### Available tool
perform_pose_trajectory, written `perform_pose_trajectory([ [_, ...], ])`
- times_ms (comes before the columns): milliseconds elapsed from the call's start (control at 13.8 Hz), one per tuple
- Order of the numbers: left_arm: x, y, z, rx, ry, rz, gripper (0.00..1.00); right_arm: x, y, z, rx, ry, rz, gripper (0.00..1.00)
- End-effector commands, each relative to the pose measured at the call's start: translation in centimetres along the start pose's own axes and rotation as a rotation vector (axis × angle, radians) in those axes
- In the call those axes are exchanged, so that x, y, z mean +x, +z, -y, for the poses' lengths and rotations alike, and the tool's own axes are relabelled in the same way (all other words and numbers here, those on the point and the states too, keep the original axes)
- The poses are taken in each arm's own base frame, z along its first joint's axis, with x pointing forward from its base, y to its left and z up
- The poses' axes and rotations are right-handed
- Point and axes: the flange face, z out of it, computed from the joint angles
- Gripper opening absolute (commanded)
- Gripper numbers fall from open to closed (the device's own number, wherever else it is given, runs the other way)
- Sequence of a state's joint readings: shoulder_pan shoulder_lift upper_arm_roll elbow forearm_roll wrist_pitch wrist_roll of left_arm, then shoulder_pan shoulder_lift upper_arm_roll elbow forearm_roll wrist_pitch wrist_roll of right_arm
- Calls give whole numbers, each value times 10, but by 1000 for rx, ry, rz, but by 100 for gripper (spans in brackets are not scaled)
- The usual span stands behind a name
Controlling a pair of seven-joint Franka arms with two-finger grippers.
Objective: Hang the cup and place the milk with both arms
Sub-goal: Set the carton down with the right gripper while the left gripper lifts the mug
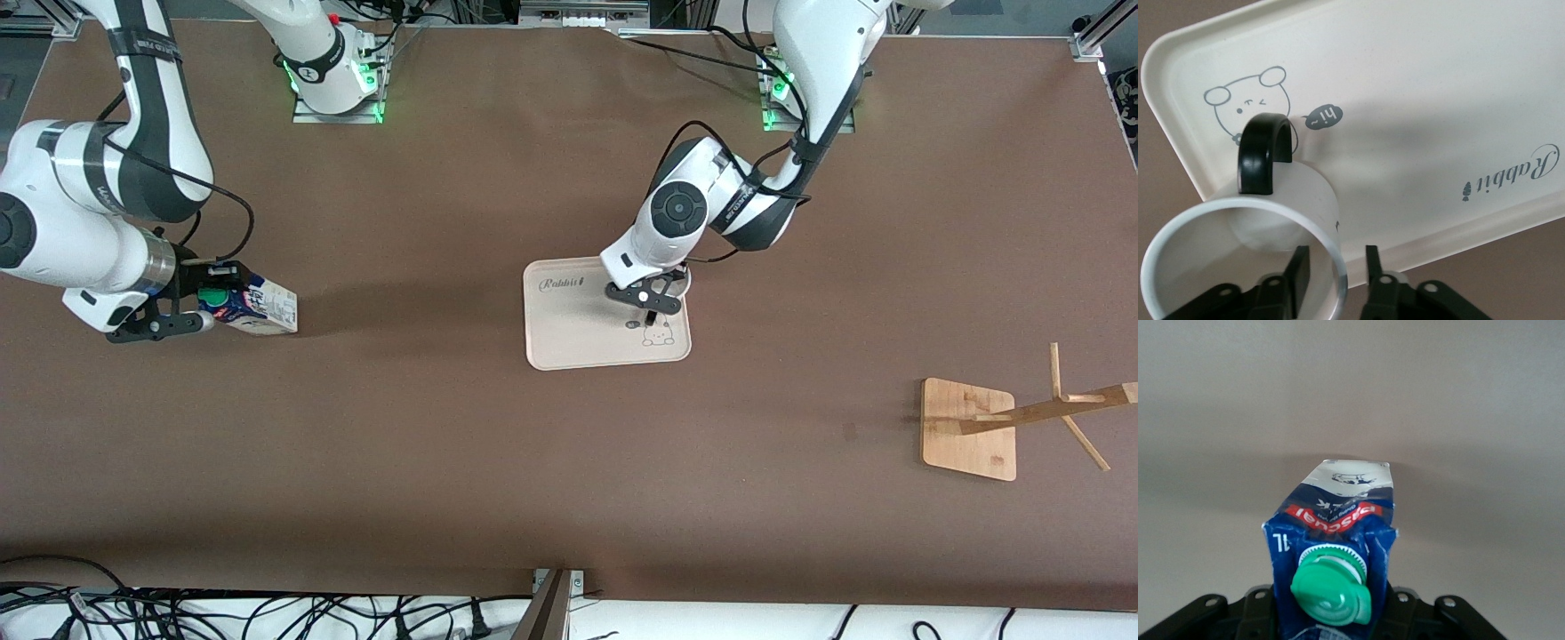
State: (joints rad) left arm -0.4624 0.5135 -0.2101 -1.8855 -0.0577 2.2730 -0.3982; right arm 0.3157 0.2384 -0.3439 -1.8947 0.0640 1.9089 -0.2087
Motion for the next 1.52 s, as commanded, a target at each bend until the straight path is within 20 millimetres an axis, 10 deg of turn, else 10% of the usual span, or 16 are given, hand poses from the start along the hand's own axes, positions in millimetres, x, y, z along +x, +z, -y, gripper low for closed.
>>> perform_pose_trajectory([
  [0,4,-14,6,12,11,-29,0,-12,14,-1,-5,-4,-16,46],
  [289,4,-48,17,16,5,-42,0,-14,36,-7,-11,-2,-36,46],
  [507,12,-130,79,9,-82,-93,0,-15,40,-8,-9,-3,-25,46],
  [579,15,-162,107,10,-94,-99,0,-16,39,-8,-8,-3,-24,52],
  [651,15,-192,135,9,-83,-105,0,-16,37,-8,-6,2,-25,100],
  [796,15,-245,186,4,-97,-145,0,-16,26,-14,-2,10,-46,100],
  [1013,14,-302,277,8,-237,-213,0,-24,-15,-27,11,24,-64,100],
  [1447,10,-312,396,-49,-251,-264,0,-60,-153,-57,36,77,-240,100],
])
